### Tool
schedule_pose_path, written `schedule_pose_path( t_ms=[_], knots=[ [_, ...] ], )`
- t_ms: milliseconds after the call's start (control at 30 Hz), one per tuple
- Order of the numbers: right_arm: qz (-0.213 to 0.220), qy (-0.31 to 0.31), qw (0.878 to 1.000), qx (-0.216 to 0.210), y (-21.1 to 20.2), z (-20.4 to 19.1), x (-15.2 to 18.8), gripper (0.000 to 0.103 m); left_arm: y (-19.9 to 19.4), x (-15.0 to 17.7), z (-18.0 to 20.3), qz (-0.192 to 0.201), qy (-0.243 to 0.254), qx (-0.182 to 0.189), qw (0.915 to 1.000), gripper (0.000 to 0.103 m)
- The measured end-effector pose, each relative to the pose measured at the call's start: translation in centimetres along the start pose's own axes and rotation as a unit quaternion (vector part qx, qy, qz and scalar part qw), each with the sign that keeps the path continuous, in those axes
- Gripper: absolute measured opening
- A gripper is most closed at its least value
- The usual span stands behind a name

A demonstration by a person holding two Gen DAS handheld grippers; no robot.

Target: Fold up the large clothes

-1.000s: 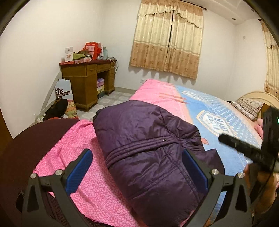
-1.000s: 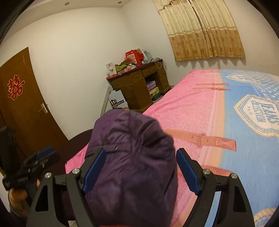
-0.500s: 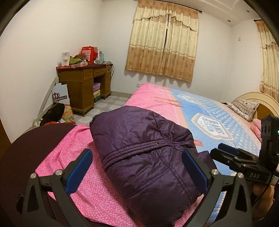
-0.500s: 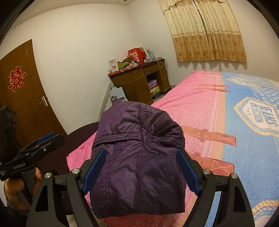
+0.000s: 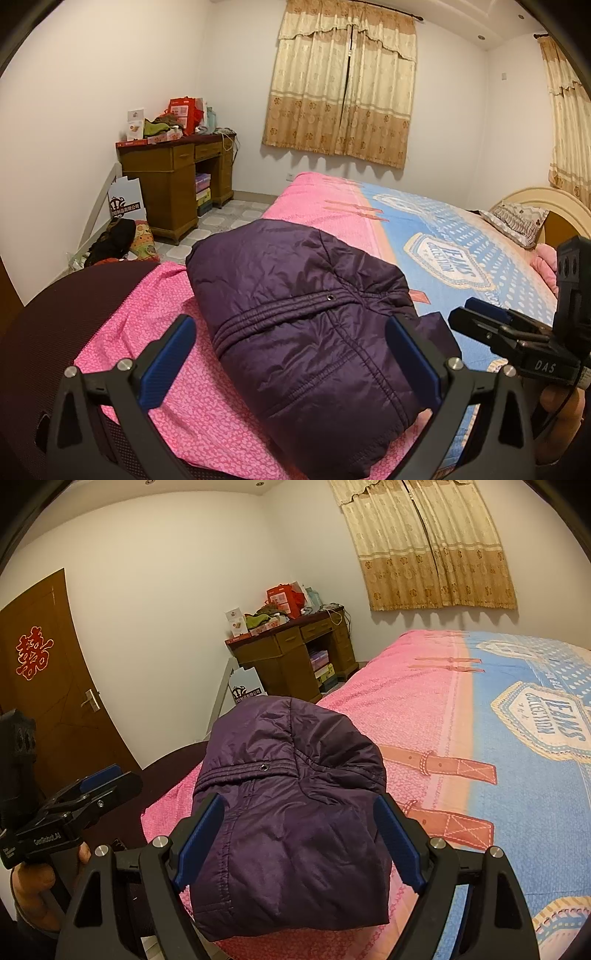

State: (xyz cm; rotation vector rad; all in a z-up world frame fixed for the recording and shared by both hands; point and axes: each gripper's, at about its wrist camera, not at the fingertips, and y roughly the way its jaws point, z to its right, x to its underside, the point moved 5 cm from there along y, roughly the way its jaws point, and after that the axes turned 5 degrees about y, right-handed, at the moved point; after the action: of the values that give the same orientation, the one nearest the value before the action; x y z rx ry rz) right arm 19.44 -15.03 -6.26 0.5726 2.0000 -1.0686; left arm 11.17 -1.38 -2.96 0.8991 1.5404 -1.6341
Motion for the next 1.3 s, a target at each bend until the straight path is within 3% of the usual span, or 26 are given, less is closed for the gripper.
schedule_pose_path(
  t_ms=[333,567,933,1100,1300],
  knots=[
    [0.013,0.003,1.000,0.000,-0.6,0.0,-0.1,0.083,0.1,0.2,0.3,-0.013,0.006,0.003,0.9999,0.103],
    [0.021,0.002,1.000,0.001,-0.9,0.1,-0.4,0.083,-0.6,-0.3,0.8,0.000,0.050,-0.040,0.9979,0.103],
    [0.033,-0.016,0.999,-0.011,-1.9,-1.1,-0.6,0.083,-1.5,-1.1,0.4,0.025,0.064,-0.061,0.9957,0.103],
    [0.027,-0.018,0.999,-0.013,-1.6,-1.2,-0.4,0.083,-1.2,-1.0,-0.2,0.021,0.056,-0.065,0.9961,0.103],
    [0.017,-0.019,1.000,-0.013,-1.1,-1.2,0.1,0.083,-1.0,-0.6,0.0,0.022,0.059,-0.044,0.9970,0.103]
  ],
)
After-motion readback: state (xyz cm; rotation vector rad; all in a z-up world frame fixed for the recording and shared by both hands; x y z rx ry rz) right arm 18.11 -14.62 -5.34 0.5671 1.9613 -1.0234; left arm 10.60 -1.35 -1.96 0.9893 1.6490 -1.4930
